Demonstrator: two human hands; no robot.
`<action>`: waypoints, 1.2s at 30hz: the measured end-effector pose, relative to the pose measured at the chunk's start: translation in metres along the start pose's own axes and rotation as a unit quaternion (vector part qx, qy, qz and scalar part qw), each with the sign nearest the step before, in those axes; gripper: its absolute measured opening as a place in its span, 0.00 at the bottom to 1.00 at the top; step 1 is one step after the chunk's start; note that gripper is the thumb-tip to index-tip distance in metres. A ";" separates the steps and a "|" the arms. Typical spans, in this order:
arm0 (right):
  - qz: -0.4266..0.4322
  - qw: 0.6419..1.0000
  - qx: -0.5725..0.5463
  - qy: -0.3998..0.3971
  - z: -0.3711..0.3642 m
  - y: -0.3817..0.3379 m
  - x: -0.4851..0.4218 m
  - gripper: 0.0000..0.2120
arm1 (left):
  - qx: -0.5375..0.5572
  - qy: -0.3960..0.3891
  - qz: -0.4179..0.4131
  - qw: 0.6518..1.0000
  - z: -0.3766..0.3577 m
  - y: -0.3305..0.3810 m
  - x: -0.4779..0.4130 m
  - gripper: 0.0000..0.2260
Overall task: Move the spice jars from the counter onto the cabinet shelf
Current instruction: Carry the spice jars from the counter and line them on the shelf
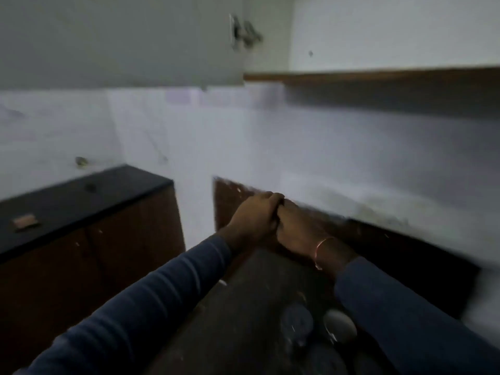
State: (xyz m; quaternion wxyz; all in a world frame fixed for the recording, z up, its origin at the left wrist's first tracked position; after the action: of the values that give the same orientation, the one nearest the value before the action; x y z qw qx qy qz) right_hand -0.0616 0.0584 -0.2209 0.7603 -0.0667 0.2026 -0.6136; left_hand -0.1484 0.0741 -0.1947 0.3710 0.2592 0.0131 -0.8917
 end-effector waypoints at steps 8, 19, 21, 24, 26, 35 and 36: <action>-0.379 0.920 0.039 -0.093 -0.106 0.169 0.168 0.31 | 0.195 -0.179 -0.050 0.963 -0.200 0.116 0.080 0.19; -0.273 0.954 0.028 -0.118 -0.194 0.150 0.292 0.26 | 0.084 -0.331 -0.067 0.937 -0.291 0.136 0.194 0.28; -0.279 0.951 0.046 -0.121 -0.193 0.156 0.295 0.25 | 0.070 -0.329 -0.089 0.937 -0.292 0.133 0.204 0.32; -0.298 0.946 0.044 -0.118 -0.189 0.154 0.291 0.22 | 0.147 -0.276 -0.087 0.946 -0.287 0.125 0.207 0.29; -0.314 0.944 0.018 -0.101 -0.189 0.148 0.284 0.22 | 0.211 -0.184 -0.043 0.959 -0.276 0.107 0.203 0.25; -0.280 0.953 -0.048 -0.108 -0.204 0.101 0.244 0.29 | 0.114 -0.276 0.148 0.943 -0.275 -0.002 0.137 0.42; -0.283 0.951 -0.051 -0.113 -0.205 0.099 0.244 0.31 | 0.125 -0.309 0.148 0.931 -0.283 -0.004 0.134 0.44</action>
State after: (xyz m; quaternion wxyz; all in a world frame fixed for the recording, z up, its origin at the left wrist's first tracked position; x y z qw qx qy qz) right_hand -0.0115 -0.1216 -0.4976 0.5693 -0.2288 0.1192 -0.7806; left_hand -0.1025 0.0505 -0.5036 0.4491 0.0143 -0.2519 -0.8571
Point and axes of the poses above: each hand's wrist, its own x-axis away from the middle knuckle, its own z-axis out of the back of the hand, y = z × x, the point moved 6 cm from there along -x, towards the middle knuckle, and after that the axes turned 2 degrees about -y, right-handed, at the moved point
